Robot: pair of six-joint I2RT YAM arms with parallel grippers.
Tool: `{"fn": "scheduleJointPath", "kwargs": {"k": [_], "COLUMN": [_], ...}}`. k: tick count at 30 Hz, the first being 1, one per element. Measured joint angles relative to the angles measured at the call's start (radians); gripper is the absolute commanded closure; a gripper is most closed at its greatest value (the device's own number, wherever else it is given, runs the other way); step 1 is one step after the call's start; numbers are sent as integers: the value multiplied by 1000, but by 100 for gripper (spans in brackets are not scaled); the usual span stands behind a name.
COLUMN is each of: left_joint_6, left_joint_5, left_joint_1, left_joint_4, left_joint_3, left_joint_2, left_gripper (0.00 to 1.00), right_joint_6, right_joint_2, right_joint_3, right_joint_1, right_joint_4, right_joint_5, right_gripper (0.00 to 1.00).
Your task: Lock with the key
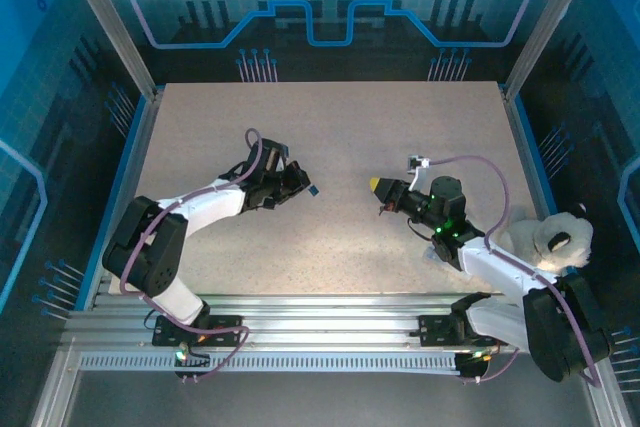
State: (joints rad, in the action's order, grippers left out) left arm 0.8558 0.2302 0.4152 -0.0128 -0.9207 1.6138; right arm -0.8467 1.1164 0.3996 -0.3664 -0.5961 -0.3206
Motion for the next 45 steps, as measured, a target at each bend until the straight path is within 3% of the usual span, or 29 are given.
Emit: {"fn": "scheduleJointPath", "kwargs": {"k": [11,25,45], "left_joint_6": [-146,-283,-356], "left_joint_5": [82,101,109], "left_joint_1": [-26,-28,-40], "left_joint_4": [178,347,468], "left_joint_3": [-227,-442,-583], "left_joint_2": [194,370,505], "left_gripper": [100,100,100], "right_joint_6": [14,29,40], "right_joint_2": [0,0,0], "right_joint_3": [1,12,20], "right_joint_1": [-6,-21,-35], "right_joint_4": [6,21,26], "right_joint_5": [4,8,19], "right_gripper": [100,100,100]}}
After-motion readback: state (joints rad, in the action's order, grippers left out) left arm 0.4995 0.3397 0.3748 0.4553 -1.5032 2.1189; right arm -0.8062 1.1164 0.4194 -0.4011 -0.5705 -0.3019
